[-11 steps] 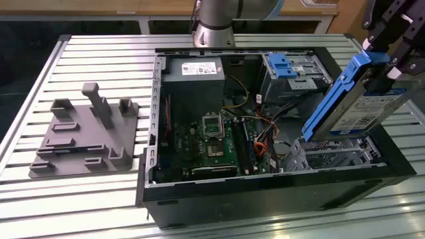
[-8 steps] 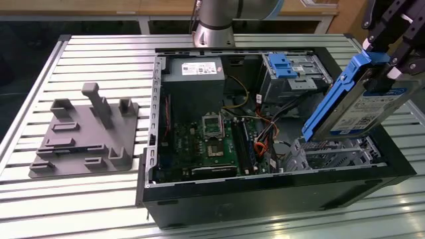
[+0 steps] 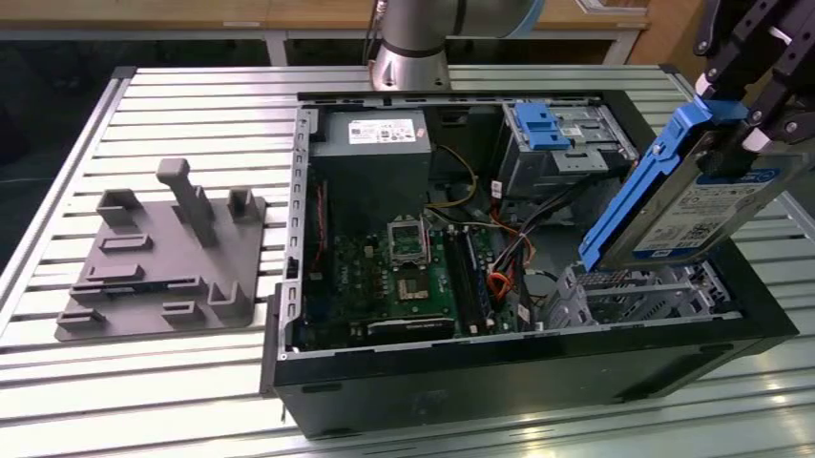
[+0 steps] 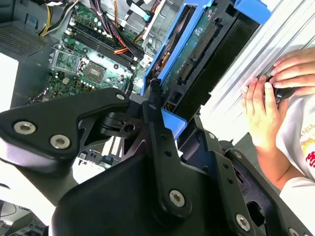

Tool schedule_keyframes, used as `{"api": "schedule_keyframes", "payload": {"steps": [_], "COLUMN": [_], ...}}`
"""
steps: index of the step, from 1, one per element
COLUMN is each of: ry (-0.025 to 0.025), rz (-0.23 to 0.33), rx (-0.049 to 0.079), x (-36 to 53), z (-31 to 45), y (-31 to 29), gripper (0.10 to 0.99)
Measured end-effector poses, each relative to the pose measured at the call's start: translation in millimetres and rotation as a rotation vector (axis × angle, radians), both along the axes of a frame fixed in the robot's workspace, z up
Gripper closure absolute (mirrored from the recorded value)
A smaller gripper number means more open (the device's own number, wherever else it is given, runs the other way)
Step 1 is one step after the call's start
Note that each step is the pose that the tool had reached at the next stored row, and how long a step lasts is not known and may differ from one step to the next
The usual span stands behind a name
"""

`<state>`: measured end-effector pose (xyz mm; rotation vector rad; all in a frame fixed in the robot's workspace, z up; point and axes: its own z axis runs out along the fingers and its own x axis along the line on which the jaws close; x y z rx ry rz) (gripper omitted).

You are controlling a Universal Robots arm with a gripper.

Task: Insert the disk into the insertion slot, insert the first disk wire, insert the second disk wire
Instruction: 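Insert the disk into the insertion slot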

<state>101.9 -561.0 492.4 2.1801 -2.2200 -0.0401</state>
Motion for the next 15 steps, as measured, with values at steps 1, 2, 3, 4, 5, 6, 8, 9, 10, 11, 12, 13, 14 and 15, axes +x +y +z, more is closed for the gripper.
{"api": "schedule_keyframes", "payload": {"steps": [1, 2, 3, 4, 5, 6, 8, 9, 10, 11, 12, 13, 14, 15], "ry": [0.0000, 0.0000, -0.0001, -0.0002, -0.0005, -0.0008, -0.0014, -0.0017, -0.0020, -0.0022, -0.0024, -0.0025, -0.0027, -0.0028], "rz": [0.000, 0.000, 0.000, 0.000, 0.000, 0.000, 0.000, 0.000, 0.001, 0.001, 0.001, 0.001, 0.001, 0.001], "rx": [0.000, 0.000, 0.001, 0.004, 0.007, 0.011, 0.020, 0.025, 0.032, 0.038, 0.046, 0.053, 0.060, 0.066], "x": [0.0, 0.0, 0.0, 0.0, 0.0, 0.0, -0.1, -0.1, -0.1, -0.1, -0.1, -0.2, -0.1, -0.1], "z": [0.0, 0.0, 0.1, 0.1, 0.0, 0.0, 0.0, -0.1, 0.0, 0.0, 0.0, 0.0, 0.0, 0.0], "y": [0.0, 0.0, 0.0, -0.1, -0.2, -0.3, -0.7, -1.0, -1.3, -1.7, -2.1, -2.6, -3.0, -3.4], "gripper": [0.722, 0.722, 0.722, 0.722, 0.722, 0.722, 0.722, 0.722, 0.722, 0.722, 0.722, 0.722, 0.722, 0.722]}}
